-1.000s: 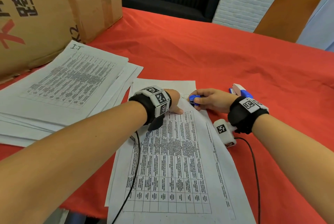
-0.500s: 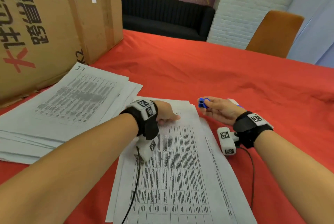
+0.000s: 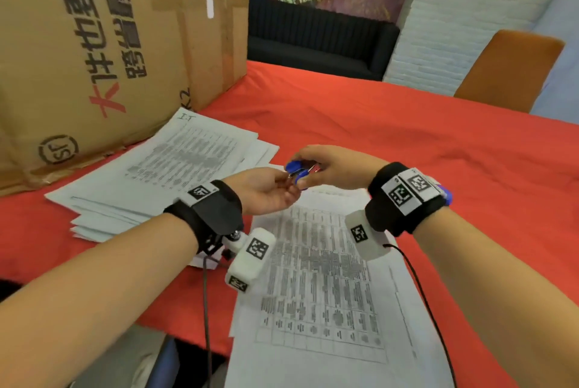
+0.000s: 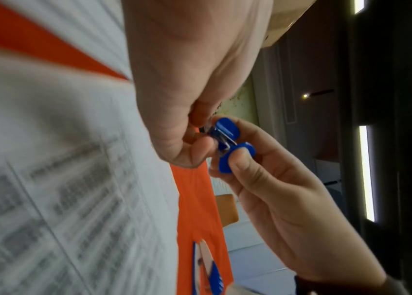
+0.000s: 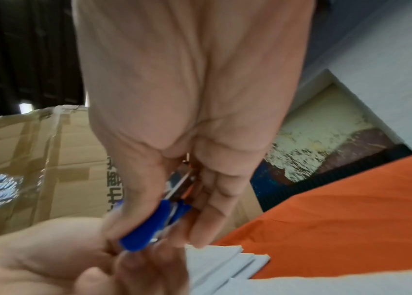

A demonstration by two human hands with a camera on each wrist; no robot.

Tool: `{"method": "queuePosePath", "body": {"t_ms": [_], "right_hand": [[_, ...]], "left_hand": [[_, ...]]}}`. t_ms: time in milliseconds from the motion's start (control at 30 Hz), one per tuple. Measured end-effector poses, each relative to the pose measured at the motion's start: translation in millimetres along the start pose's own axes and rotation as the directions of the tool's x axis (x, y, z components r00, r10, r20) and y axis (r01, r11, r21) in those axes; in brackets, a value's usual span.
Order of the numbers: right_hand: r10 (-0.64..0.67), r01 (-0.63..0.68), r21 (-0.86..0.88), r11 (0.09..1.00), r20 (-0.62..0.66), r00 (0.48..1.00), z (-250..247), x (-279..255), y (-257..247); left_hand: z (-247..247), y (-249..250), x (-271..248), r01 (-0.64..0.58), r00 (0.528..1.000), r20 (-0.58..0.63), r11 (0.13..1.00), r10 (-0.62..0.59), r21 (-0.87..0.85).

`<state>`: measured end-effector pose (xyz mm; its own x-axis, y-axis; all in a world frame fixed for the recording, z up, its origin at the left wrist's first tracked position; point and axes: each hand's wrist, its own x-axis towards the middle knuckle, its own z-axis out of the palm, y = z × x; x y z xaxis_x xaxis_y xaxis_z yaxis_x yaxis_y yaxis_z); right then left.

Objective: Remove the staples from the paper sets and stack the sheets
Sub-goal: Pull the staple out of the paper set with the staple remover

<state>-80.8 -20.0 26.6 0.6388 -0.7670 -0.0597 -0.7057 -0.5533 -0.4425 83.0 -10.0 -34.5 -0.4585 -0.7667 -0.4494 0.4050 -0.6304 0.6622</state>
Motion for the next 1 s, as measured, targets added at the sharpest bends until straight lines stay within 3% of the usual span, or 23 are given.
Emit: {"method": "queuePosePath", "body": {"t_ms": [67, 100, 133, 167, 233, 300, 333, 400, 500, 600, 633, 700, 767, 867, 933, 1000], "right_hand": [[-0.034, 0.051, 0.308, 0.95, -0.06, 0.998, 10.0, 10.4, -9.9], [-0.021, 0.086, 0.528, 0.845, -0.127, 0.992, 15.0, 14.7, -14.6], [0.038, 0.11, 0.726, 0.678, -0.185, 0.982, 21.1, 20.6, -13.7], [0.119, 0.131, 0.876, 0.464, -0.208, 0.971, 27.2, 25.4, -10.1], [0.287, 0.132, 0.987, 0.087, -0.152, 0.946, 46.6, 34.8, 11.3], [0.403, 0.087, 0.993, -0.083, -0.047, 0.914, 76.4, 42.2, 35.3], [0.449, 0.121, 0.987, -0.109, -0.06, 0.891, 82.3, 35.8, 48.2], [0.465, 0.172, 0.968, -0.184, -0.068, 0.883, 92.7, 34.5, 61.2], [0.451, 0.177, 0.966, -0.186, -0.076, 0.889, 94.5, 32.5, 63.3], [0.462, 0.147, 0.972, -0.184, -0.047, 0.886, 95.4, 28.2, 62.0], [0.456, 0.149, 0.969, -0.197, -0.043, 0.889, 95.7, 26.5, 62.5], [0.462, 0.159, 0.965, -0.206, -0.048, 0.886, 94.9, 23.1, 60.2], [0.476, 0.17, 0.966, -0.192, -0.06, 0.878, 95.2, 22.2, 60.9], [0.479, 0.199, 0.962, -0.189, -0.086, 0.874, 95.4, 22.4, 63.2], [0.475, 0.213, 0.956, -0.201, -0.094, 0.875, 94.5, 21.8, 65.6], [0.467, 0.242, 0.94, -0.238, -0.108, 0.878, 93.2, 20.5, 67.9]], "left_hand": [[-10.6, 9.2, -23.0, 0.011, 1.0, -0.014, 0.985, -0.009, 0.17], [-16.2, 13.8, -38.5, 0.017, 1.0, -0.013, 0.956, -0.014, 0.292], [-23.0, 17.2, -56.4, 0.02, 1.0, -0.006, 0.898, -0.019, 0.439], [-30.6, 19.7, -75.5, 0.026, 0.999, 0.006, 0.806, -0.037, 0.591], [-51.1, 21.8, -114.9, 0.08, 0.992, -0.014, 0.539, -0.126, 0.838], [-84.0, 16.0, -154.7, 0.211, 0.964, -0.154, 0.268, -0.219, 0.94], [-96.4, 12.9, -166.9, 0.277, 0.934, -0.233, 0.14, -0.27, 0.951], [-130.9, -2.1, -192.2, 0.418, 0.849, -0.403, -0.033, -0.342, 0.908], [-175.5, -33.1, -201.6, 0.534, 0.771, -0.539, -0.117, -0.34, 0.838], [-209.9, -63.5, -188.9, 0.597, 0.765, -0.587, -0.051, -0.266, 0.801], [-217.3, -71.9, -184.0, 0.602, 0.767, -0.606, -0.091, -0.212, 0.794], [-223.6, -80.2, -176.4, 0.559, 0.804, -0.592, -0.265, -0.058, 0.786], [-224.8, -81.6, -171.0, 0.521, 0.834, -0.552, -0.327, -0.002, 0.788], [-219.4, -78.3, -173.8, 0.403, 0.868, -0.492, -0.49, -0.063, 0.773], [-202.7, -76.0, -182.1, 0.298, 0.857, -0.485, -0.602, -0.173, 0.741], [-164.7, -66.1, -192.7, 0.181, 0.85, -0.442, -0.629, -0.287, 0.756]]}}
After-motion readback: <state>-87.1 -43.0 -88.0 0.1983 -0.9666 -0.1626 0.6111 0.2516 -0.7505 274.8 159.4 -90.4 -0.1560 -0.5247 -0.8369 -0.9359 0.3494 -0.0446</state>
